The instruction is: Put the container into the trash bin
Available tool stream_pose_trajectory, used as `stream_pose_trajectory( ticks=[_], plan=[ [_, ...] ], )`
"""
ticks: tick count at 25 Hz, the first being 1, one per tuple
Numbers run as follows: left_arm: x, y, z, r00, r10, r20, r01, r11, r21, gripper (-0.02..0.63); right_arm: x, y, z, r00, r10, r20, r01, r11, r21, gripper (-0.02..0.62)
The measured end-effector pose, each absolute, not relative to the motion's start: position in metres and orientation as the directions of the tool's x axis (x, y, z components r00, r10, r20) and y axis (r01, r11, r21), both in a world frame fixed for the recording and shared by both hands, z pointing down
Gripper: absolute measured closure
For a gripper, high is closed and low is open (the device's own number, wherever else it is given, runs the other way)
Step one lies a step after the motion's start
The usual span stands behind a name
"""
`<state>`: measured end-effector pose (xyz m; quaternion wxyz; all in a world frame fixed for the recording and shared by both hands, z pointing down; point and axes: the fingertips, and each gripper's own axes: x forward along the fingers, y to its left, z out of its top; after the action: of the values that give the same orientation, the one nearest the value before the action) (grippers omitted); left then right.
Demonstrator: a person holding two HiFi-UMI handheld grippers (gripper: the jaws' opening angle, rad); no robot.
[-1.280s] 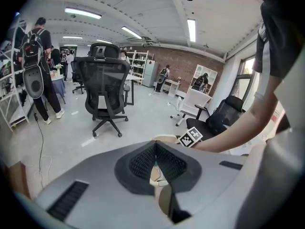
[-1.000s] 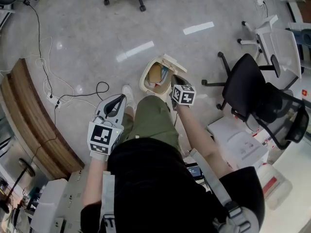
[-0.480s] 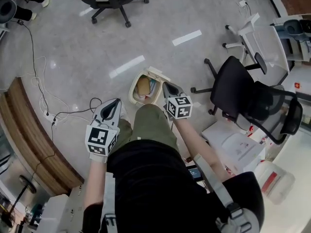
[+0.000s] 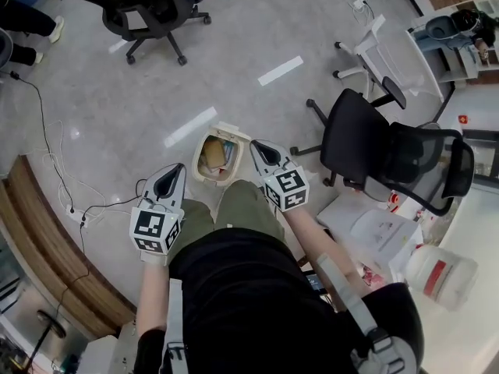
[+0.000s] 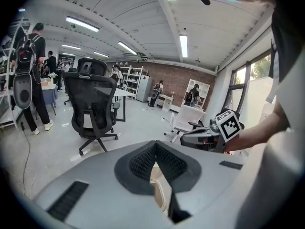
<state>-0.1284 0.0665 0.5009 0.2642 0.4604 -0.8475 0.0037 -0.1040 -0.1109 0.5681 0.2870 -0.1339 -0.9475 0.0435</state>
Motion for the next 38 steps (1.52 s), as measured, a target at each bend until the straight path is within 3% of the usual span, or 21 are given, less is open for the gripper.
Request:
stream_pose_trajectory(
  ticks=[11,38],
  plan=[
    [-0.123,0.026,0.461,-0.393,-0.841,0.372,-0.842,0.492,0.222,0.598,-0.078,-0.133,0.480,-0.851,0.291,0.438,0.283,0.955,-0.085,0.580],
    [-0.119,-0.031,0.355,-0.192,-0.963,0.190,-0.974,0.210,0.083,0.598,-0.037,-0.150,0.363,-0.952,0.131,0.277,0.140,0.990,0.011,0.580]
  ],
)
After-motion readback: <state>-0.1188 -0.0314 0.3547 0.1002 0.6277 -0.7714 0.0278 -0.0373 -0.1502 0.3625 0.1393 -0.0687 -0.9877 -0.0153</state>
